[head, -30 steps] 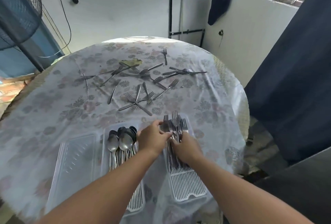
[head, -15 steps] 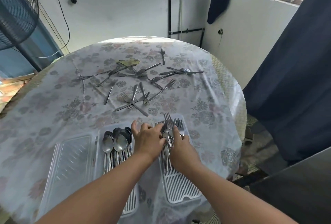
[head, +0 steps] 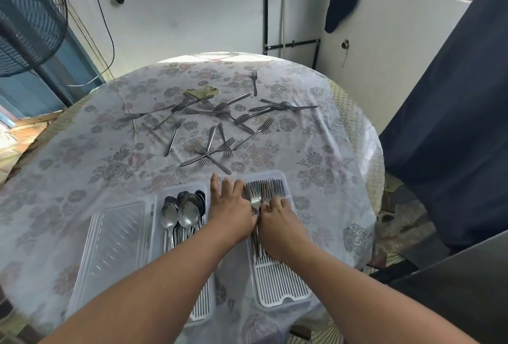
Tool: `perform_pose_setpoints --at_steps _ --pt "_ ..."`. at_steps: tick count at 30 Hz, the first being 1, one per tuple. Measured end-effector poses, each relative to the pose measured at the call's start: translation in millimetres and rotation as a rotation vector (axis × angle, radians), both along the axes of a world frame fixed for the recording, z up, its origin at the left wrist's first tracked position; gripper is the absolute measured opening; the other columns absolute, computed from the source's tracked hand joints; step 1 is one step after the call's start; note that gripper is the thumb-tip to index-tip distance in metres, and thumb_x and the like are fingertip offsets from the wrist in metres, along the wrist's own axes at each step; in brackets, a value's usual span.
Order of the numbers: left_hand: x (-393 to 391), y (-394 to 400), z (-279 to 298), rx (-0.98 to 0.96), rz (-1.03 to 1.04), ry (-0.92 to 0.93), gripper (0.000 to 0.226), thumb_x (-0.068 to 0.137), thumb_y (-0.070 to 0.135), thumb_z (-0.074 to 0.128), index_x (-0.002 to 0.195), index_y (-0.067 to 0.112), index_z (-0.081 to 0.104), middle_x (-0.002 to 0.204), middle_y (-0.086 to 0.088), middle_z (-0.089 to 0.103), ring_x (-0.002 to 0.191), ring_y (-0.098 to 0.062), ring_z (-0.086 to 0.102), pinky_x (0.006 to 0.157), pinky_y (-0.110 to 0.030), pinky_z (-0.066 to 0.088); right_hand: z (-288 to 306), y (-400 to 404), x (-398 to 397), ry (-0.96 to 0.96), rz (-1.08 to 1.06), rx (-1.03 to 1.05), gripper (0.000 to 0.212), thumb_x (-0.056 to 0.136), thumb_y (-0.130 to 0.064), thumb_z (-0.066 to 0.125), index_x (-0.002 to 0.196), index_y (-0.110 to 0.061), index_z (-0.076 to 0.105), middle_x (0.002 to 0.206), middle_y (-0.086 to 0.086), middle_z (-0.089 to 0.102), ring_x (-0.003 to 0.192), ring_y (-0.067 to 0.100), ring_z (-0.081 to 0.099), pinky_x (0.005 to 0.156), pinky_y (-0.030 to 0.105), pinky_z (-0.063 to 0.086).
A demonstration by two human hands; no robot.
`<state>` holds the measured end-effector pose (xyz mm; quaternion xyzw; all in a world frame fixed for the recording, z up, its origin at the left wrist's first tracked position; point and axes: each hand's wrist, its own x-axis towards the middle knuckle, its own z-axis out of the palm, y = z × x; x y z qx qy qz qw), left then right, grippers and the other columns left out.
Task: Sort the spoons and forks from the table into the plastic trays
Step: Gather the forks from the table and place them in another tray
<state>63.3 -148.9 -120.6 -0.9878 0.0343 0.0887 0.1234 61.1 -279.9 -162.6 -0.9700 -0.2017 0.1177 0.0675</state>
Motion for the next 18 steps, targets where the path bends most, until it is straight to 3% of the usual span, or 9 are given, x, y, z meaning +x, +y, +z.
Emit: perform_pose_setpoints --at_steps 3,5,8,12,13,15,18 --pt "2.4 -2.7 -2.8 0.056 0.022 0.039 0.051 0.095 0.057 0.043 0.133 0.030 0.063 0.167 -0.014 -0.002 0.149 -0.044 -0.006 0.101 -0.064 -0.038 6.4 -2.6 0.0 0.013 0.015 -0.006 0.053 0.096 -0.023 0.036 0.143 -0.002 0.049 0.139 0.018 0.050 0.132 0.039 0.039 0.113 0.048 0.038" --pt "3.5 -6.0 -3.1 0.051 0.034 0.062 0.049 0.095 0.047 0.046 0.139 0.027 0.057 0.168 -0.016 -0.013 0.150 -0.045 -0.012 0.100 -0.063 -0.039 13.9 -4.1 -1.3 0.027 0.045 -0.019 0.060 0.098 -0.024 0.042 0.154 -0.002 0.037 0.152 0.019 0.039 0.148 0.042 0.025 0.122 0.050 0.027" --pt "3.8 -6.5 -3.1 0.020 0.038 0.054 0.050 0.094 0.040 0.048 0.142 0.027 0.051 0.167 -0.017 -0.016 0.151 -0.044 -0.014 0.108 -0.063 -0.032 15.5 -3.3 -1.9 0.029 0.055 -0.034 0.069 0.099 -0.028 0.042 0.160 -0.004 0.024 0.162 0.017 0.028 0.156 0.040 0.010 0.126 0.050 0.017" --pt "2.9 -5.5 -5.4 -0.049 0.098 0.073 0.051 0.092 0.034 0.051 0.143 0.035 0.047 0.166 -0.016 -0.010 0.149 -0.046 -0.009 0.101 -0.062 -0.036 15.5 2.6 -0.1 0.069 -0.037 0.086 0.072 0.092 -0.032 0.050 0.158 -0.014 0.028 0.158 0.014 0.033 0.151 0.038 0.020 0.124 0.048 0.022" --pt "3.8 -3.7 -5.5 -0.115 0.117 0.059 0.048 0.094 0.034 0.050 0.142 0.036 0.048 0.165 -0.015 -0.006 0.149 -0.045 -0.006 0.106 -0.062 -0.032 16.7 3.6 0.7 0.053 -0.058 0.140 0.068 0.090 -0.031 0.051 0.154 -0.016 0.033 0.154 0.014 0.037 0.146 0.038 0.027 0.121 0.047 0.027" --pt "5.9 2.8 -1.2 -0.324 0.174 -0.036 0.041 0.098 0.035 0.045 0.138 0.035 0.051 0.162 -0.012 0.011 0.146 -0.040 0.006 0.120 -0.058 -0.008 20.3 5.2 4.2 0.008 -0.099 0.269 0.056 0.089 -0.025 0.049 0.145 -0.019 0.044 0.145 0.013 0.045 0.134 0.036 0.038 0.113 0.045 0.035" --pt "12.5 18.0 9.6 -0.544 0.311 -0.217 0.038 0.100 0.037 0.048 0.137 0.032 0.055 0.144 -0.010 0.039 0.130 -0.034 0.031 0.109 -0.045 0.029 29.8 12.8 13.0 -0.036 -0.169 0.468 0.047 0.094 -0.018 0.049 0.141 -0.021 0.053 0.135 0.012 0.048 0.125 0.033 0.041 0.109 0.045 0.040"
